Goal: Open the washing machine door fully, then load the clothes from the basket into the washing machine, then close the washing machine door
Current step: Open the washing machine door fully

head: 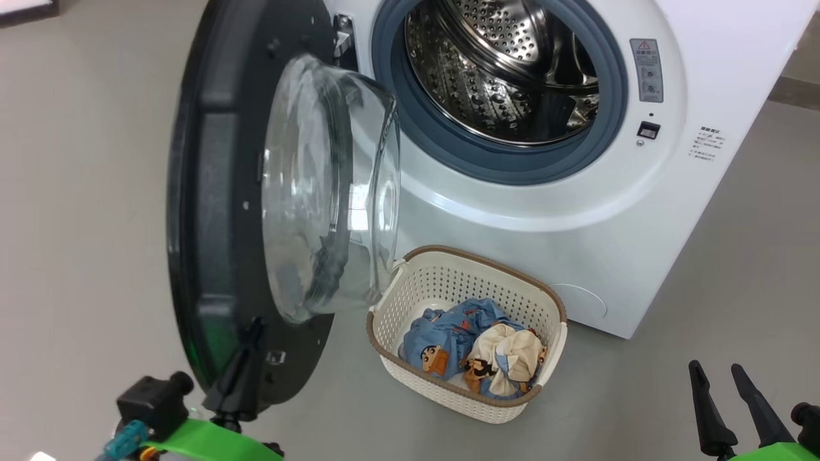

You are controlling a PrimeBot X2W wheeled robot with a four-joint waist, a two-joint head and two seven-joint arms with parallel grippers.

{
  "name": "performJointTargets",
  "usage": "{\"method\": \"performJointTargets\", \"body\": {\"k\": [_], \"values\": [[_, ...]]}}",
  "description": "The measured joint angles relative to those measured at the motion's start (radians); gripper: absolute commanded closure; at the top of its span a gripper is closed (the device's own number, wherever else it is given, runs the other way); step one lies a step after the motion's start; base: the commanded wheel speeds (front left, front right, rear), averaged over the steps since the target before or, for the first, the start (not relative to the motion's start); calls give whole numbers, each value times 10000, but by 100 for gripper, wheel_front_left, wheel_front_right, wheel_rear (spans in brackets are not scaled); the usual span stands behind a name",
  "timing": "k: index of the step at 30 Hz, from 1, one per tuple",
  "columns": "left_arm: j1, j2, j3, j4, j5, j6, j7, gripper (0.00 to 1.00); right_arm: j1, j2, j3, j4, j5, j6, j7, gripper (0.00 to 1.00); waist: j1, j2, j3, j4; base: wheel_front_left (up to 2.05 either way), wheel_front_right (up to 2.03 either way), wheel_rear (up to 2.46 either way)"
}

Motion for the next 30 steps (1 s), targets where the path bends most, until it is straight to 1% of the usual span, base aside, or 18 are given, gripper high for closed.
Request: {"method": "performJointTargets", "body": {"k": [7,15,23,30], "values": [[-181,221,583,186,-29,205,-6,100,0,-25,-2,-21,-21,0,0,0,0,0,153,76,0,0,0],[-746,389,1421,848,-75,408,-12,100,-4,-144,-6,-69,-25,0,0,0,0,0,351,50,0,0,0],[-1591,487,2389,1921,134,362,-17,100,-74,-286,-6,-104,-102,0,0,0,0,0,695,26,0,0,0],[-2403,558,3321,2888,642,265,-17,100,-112,-403,19,-130,-128,0,0,0,0,0,992,-4,0,0,0]]}}
